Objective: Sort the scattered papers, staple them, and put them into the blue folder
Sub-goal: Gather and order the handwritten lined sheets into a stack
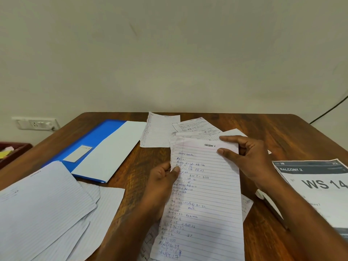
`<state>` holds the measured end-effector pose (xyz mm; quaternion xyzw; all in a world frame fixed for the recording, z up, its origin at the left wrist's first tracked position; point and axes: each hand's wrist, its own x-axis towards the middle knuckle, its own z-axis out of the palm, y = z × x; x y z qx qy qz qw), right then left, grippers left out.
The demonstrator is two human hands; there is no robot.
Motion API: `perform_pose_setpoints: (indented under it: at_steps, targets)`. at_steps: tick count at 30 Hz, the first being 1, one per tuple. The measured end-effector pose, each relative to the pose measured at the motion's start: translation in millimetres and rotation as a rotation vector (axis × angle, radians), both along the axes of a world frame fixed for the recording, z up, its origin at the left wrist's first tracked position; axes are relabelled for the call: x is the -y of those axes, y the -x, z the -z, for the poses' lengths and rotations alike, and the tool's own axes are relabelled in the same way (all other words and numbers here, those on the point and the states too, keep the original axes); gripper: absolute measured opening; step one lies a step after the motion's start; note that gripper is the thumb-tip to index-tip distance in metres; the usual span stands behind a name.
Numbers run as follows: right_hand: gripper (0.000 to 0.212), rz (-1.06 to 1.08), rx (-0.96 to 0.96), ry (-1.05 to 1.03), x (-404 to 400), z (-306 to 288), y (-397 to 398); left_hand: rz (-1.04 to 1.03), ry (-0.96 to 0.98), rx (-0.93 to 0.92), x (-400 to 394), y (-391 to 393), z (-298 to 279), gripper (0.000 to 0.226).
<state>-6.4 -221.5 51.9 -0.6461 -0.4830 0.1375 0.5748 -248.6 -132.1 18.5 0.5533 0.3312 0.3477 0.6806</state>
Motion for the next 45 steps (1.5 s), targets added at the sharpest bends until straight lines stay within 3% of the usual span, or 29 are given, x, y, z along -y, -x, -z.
perform_pose_setpoints:
  at_steps: [9, 18, 26, 37, 45]
  targets:
    - [0.034, 0.055, 0.035, 0.050, 0.3, -2.6, -1.5, 0.004, -0.030, 0.040, 0.0, -0.6, 3.5, 0.027]
    - [0.026, 0.007, 0.008, 0.023, 0.1, -3.2, 1.3, -0.037, -0.213, 0.000, 4.3, 0.0, 1.2, 0.048]
    - [0.017, 0.036, 0.033, 0.041, -1.5, -4.2, 3.5, -0.057, -0.198, 0.006, 2.9, -3.7, 6.9, 0.042]
    - [0.018, -0.026, -0.072, 0.085, 5.1, -6.0, 14.2, -0.204, -0.176, 0.013, 0.4, 0.4, 6.9, 0.015]
    - [0.022, 0.004, -0.064, 0.101, 10.8, -2.9, 22.2, -0.202, -0.250, -0.041, 3.5, -1.9, 7.0, 0.018]
